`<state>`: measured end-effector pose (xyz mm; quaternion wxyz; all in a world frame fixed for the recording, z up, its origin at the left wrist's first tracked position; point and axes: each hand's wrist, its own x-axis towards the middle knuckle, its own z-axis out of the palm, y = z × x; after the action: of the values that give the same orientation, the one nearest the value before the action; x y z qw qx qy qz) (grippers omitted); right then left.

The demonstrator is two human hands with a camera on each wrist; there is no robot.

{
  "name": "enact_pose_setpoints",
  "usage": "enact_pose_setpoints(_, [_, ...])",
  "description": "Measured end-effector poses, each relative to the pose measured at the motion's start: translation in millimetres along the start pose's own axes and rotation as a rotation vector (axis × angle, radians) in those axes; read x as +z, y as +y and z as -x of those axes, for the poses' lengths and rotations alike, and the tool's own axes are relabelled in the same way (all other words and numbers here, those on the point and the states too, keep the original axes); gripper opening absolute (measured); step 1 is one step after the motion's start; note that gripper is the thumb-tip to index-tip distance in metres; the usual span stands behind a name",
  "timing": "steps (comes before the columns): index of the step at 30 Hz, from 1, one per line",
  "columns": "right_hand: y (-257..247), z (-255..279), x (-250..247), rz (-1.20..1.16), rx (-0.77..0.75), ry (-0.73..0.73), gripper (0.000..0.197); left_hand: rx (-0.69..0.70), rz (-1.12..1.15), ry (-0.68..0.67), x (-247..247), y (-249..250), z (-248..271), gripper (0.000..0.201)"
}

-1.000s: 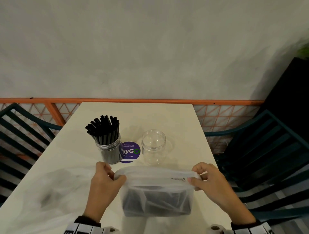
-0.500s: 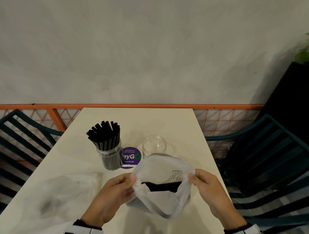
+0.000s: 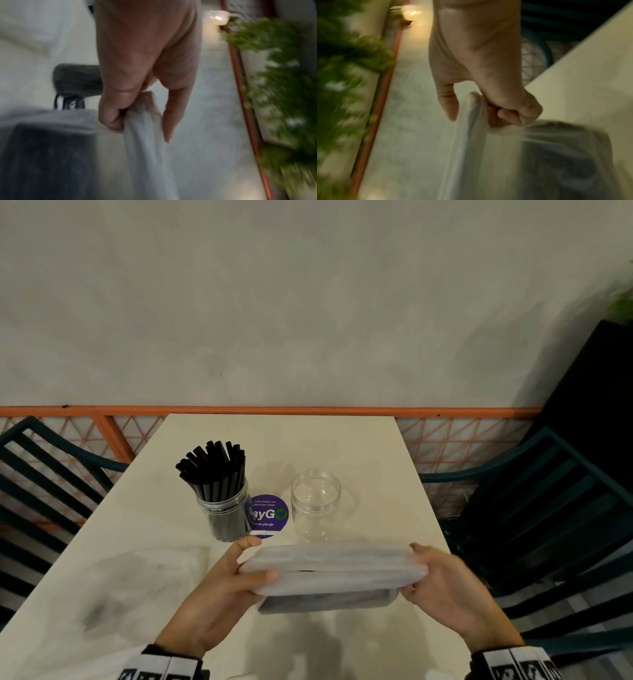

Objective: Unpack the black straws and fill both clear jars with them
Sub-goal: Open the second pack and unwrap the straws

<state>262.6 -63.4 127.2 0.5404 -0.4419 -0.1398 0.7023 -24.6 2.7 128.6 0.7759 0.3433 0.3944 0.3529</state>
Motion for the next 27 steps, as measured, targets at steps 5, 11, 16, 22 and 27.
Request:
enact_pose_setpoints(5, [15.3, -2.3, 8.1, 0.559, -0.162, 0.306, 0.027, 0.068, -0.370, 0.291, 6.9, -8.6, -7.4, 0.051])
enact_pose_setpoints(11, [12.0, 5.3, 10.1, 0.467, 0.025, 0.202, 0.034, 0.085, -0.766, 0.521, -2.0, -24.8, -12.8, 0.016])
enact_pose_setpoints(16, [15.6, 11.0, 6.0, 0.780, -0.071, 0.172, 0.038, 0.155, -1.036, 0.561, -8.6, -27.1, -11.3, 0.014])
enact_pose_setpoints(22, [23.8, 3.0, 11.4, 1.117, -0.322, 0.382, 0.007, 0.169, -0.781, 0.504, 5.0, -30.3, -11.2, 0.022])
enact_pose_setpoints(27, [22.9, -4.9, 3.6, 1.033, -0.398, 0.542, 0.009, 0.217, -0.901, 0.394, 3.4, -28.3, -5.2, 0.030])
